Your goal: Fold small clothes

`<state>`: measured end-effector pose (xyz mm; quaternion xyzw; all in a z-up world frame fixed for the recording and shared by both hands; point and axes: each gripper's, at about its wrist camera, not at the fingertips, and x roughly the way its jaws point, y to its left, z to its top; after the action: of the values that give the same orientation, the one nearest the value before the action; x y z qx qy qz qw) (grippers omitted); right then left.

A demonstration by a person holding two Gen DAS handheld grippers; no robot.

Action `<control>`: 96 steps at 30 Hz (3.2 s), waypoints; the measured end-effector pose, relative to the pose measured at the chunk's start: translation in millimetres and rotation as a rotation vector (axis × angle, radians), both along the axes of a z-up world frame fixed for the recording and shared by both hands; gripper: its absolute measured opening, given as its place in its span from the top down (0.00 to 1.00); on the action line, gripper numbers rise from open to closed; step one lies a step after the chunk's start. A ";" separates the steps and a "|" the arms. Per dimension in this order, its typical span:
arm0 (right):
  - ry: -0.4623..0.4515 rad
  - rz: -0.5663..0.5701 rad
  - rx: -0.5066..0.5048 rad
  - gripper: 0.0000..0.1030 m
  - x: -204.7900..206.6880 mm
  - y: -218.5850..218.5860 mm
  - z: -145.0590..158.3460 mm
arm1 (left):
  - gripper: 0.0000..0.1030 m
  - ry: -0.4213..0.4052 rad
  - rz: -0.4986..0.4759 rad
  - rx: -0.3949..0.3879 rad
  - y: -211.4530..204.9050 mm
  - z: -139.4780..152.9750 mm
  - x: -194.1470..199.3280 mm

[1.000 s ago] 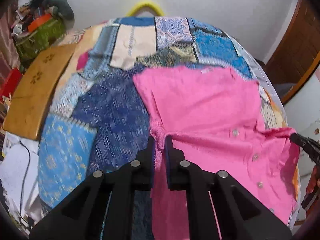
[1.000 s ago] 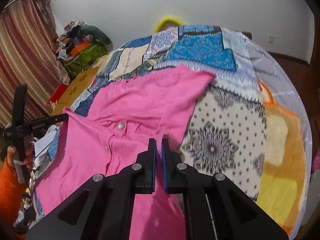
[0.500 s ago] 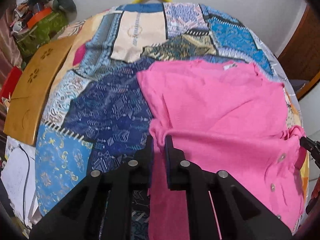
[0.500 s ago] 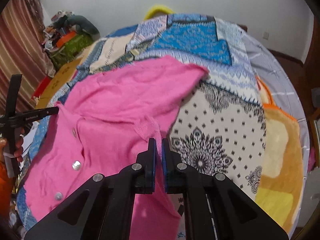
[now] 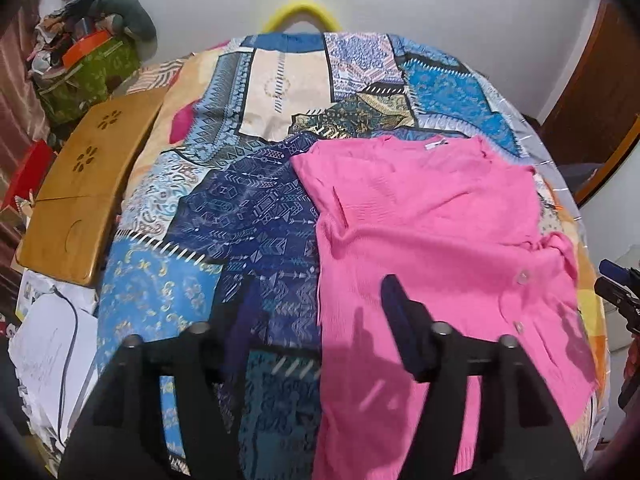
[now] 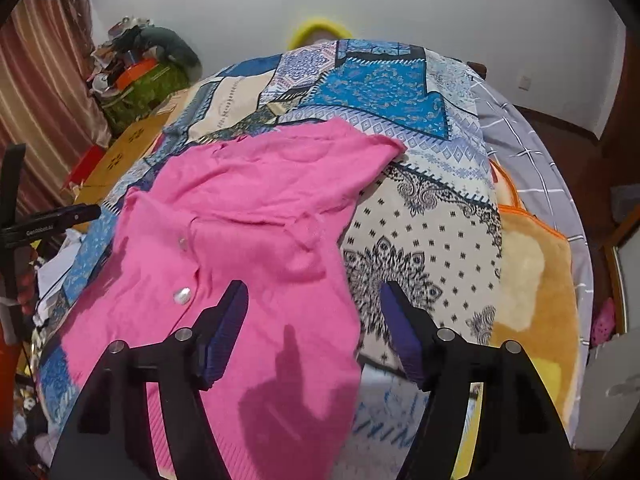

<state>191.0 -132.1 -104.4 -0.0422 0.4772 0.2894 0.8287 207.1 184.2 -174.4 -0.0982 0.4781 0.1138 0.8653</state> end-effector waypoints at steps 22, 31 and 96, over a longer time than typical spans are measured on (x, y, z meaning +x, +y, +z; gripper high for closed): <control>0.199 -0.035 0.057 0.34 -67.3 -29.8 -41.6 | 0.32 0.156 -0.004 -0.130 -16.7 -53.9 -82.7; 0.169 0.002 0.112 0.75 -75.1 -14.5 -42.5 | 0.42 0.136 -0.021 -0.248 -20.5 -54.6 -91.9; -0.162 -0.036 0.112 0.91 18.3 -8.9 47.5 | 0.50 0.160 -0.099 -0.292 -44.7 -21.1 46.0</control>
<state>209.3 -141.1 -56.9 -0.0102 0.3921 0.2963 0.8708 253.2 139.5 -195.6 -0.1898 0.5612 0.0080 0.8056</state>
